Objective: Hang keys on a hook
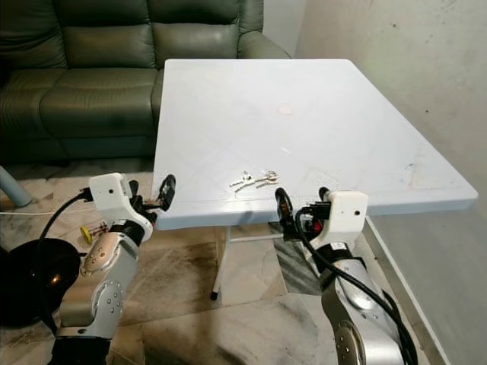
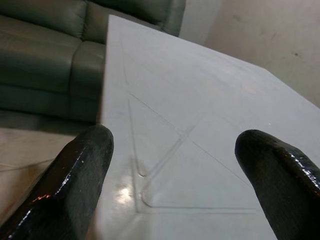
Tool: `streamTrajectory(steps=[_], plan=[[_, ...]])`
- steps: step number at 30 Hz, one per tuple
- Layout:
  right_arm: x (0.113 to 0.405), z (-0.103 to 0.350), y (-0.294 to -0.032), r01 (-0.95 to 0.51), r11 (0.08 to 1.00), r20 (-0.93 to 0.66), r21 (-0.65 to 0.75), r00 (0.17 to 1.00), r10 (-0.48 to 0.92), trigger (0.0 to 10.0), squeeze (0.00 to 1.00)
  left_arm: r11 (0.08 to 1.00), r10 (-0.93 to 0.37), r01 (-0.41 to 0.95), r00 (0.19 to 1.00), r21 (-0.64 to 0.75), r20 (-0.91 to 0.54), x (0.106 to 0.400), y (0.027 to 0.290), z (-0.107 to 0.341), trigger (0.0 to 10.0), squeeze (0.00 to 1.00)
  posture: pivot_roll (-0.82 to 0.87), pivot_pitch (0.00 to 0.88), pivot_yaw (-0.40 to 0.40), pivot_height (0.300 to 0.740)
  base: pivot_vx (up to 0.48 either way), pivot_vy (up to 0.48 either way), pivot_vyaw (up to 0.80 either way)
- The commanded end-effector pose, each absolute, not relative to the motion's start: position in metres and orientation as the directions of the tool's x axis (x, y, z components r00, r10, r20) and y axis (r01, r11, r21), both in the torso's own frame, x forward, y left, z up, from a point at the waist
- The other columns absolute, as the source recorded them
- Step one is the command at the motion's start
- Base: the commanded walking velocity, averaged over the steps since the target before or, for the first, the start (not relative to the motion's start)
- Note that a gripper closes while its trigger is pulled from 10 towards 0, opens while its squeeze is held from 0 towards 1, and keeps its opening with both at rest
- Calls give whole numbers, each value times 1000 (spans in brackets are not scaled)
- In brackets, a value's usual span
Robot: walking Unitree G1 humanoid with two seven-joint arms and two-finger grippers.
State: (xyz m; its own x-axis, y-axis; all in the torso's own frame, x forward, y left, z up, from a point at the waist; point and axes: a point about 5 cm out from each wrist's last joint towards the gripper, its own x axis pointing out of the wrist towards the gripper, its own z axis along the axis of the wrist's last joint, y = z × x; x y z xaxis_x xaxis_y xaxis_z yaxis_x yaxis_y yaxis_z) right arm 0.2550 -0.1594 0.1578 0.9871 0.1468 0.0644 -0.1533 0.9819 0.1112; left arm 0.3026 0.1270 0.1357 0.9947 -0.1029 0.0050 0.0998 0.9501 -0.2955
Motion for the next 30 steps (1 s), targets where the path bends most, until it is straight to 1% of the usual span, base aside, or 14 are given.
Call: streamTrajectory(steps=[1,4,5,6,8,9,11,13,17,20,23,25,30], plan=[[255,158,-163,-127,987,69,94,990,121,10000,0,955,-101,95,995,-282,-5,304,126,135,10000,0,96,81,-33,740,0,0,0],[255,155,-168,-63,998,114,23,992,61,10000,0,967,-94,89,996,-238,-8,301,127,127,10000,0,95,78,-33,740,0,0,0],[255,152,-169,-54,998,112,27,992,51,10000,0,969,-88,84,996,-232,-7,301,128,125,10000,0,95,78,-33,740,0,0,0],[253,147,-171,-50,998,136,30,990,46,10000,0,971,-99,100,995,-218,19,299,127,123,10000,0,97,74,-34,740,0,0,0],[251,143,-171,-58,998,136,34,989,53,10000,0,974,-130,134,991,-181,32,297,123,121,10000,0,97,74,-34,740,0,0,0],[249,138,-171,-63,997,132,50,990,56,10000,0,965,-165,171,985,-199,48,294,119,119,10000,0,99,73,-33,740,0,0,0],[249,137,-171,-65,996,136,60,989,56,10000,0,960,-175,182,983,-211,54,292,118,118,10000,0,99,73,-33,740,0,0,0],[245,132,-168,-105,993,137,60,986,96,10000,0,951,-197,204,979,-233,51,287,117,112,10000,0,99,73,-33,740,0,0,0],[243,130,-165,-138,987,147,76,981,126,10000,0,940,-218,225,974,-255,57,285,116,109,10000,0,99,68,-32,740,0,0,0],[242,128,-162,-173,982,150,80,976,160,10000,0,936,-248,258,966,-238,72,284,116,109,10000,0,98,63,-31,740,0,0,0],[241,128,-160,-194,980,156,52,971,184,10000,0,930,-272,284,959,-235,82,282,116,110,10000,0,98,60,-31,740,0,0,0],[239,128,-156,-224,974,159,31,963,216,10000,0,918,-311,323,946,-228,88,278,115,110,10000,0,100,62,-31,740,0,0,0],[238,129,-149,-278,960,165,27,949,270,10000,0,915,-322,334,943,-226,88,275,116,109,10000,0,101,61,-31,740,0,0,0]])
